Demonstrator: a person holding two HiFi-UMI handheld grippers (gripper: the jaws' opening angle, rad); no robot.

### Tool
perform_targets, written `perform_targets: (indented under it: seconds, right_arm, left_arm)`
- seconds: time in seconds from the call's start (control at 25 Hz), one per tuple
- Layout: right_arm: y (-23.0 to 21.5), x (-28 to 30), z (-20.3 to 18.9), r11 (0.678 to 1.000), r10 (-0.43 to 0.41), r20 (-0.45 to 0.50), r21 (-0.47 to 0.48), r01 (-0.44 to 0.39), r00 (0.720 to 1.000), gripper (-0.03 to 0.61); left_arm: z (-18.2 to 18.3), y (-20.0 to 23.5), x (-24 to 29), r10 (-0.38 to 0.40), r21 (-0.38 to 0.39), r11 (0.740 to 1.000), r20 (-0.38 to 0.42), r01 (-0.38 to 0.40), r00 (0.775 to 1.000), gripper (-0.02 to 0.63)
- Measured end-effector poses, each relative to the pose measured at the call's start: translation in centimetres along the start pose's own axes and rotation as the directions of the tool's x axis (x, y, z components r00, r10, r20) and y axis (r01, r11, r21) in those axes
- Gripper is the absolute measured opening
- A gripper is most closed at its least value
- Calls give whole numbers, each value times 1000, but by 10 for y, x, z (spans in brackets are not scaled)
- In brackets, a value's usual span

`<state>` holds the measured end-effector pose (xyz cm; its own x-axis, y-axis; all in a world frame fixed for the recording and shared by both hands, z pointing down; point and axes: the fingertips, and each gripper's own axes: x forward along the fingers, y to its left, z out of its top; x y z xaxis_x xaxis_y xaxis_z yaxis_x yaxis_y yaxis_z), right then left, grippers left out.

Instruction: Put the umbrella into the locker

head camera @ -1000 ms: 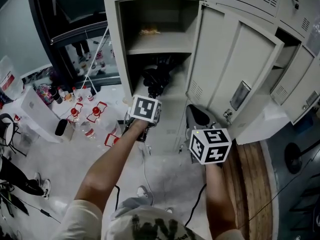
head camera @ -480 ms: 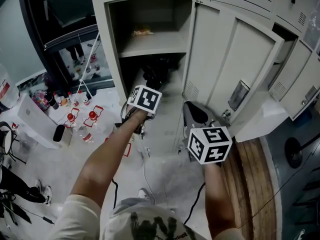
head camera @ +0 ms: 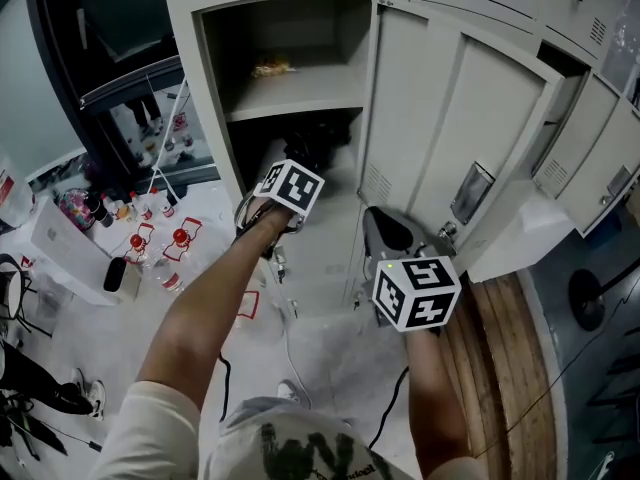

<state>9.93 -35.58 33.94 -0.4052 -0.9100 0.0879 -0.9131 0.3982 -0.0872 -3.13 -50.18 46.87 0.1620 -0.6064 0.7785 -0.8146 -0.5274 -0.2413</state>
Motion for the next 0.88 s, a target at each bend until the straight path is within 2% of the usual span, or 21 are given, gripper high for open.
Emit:
perform_targets:
  seconds: [0.4, 0.88]
  right_arm:
    - [-2, 1, -13, 1000, -6, -33, 7, 6, 999, -2]
    - [-2, 0, -23, 1000, -6, -56, 29, 8, 998, -2]
  left_arm:
    - [7, 5, 5, 26, 38, 999, -27, -25, 999, 103]
    - [14, 4, -3, 19, 16, 1000, 77, -20, 997, 132]
